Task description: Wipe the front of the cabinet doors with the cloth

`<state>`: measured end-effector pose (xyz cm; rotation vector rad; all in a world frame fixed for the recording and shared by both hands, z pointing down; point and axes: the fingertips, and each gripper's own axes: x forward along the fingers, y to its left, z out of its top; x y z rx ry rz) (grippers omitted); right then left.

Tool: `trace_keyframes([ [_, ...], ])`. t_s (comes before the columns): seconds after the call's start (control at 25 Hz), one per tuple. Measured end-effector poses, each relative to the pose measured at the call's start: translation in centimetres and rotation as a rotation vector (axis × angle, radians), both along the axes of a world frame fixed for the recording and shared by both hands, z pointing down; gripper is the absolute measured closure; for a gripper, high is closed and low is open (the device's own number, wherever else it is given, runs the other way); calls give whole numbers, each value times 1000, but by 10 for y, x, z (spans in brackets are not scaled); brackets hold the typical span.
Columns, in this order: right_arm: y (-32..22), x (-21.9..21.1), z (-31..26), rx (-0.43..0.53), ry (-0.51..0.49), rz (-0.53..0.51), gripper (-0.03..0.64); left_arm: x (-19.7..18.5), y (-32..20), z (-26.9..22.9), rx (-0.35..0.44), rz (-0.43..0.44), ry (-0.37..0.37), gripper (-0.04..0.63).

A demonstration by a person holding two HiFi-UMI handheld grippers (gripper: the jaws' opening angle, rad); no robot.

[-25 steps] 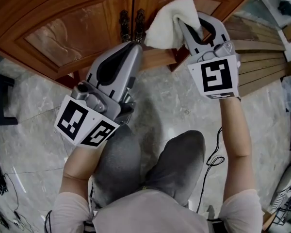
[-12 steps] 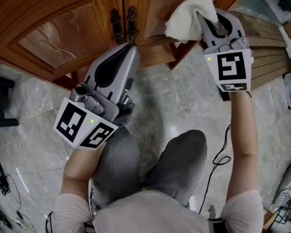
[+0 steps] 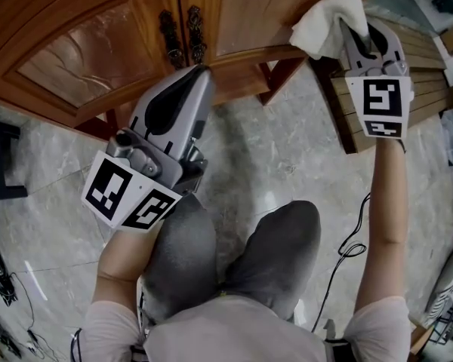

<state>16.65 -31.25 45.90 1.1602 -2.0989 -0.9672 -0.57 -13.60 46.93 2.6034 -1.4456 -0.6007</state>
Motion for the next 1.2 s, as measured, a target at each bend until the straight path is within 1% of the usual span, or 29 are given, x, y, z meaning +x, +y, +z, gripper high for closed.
trace_keyframes([
  [0.2, 0, 12, 2, 2, -3, 16, 546, 9, -1, 3, -5, 9, 0, 578],
  [0.4, 15, 4, 5, 5, -14, -14, 546, 11, 0, 5, -6, 11, 1, 578],
  [0.52, 35, -16, 10, 5, -22, -73, 546, 7, 1, 5, -6, 2, -1, 578],
  [0.64, 59, -43, 20, 4, 4, -156, 546, 1, 4, 10, -18, -8, -8, 578],
  [0.76, 80, -73, 37, -25, 6, -217, 546, -6, 5, 17, -26, -17, -15, 578],
  [1.0, 108, -133, 71, -84, -33, -336, 546, -22, 11, 28, -34, -25, -18, 578],
  [1.12, 110, -150, 89, -85, -45, -372, 546, -27, 12, 32, -30, -16, -16, 578],
  [1.2, 106, -154, 103, -88, -35, -373, 546, -29, 12, 36, -29, -12, -16, 578],
])
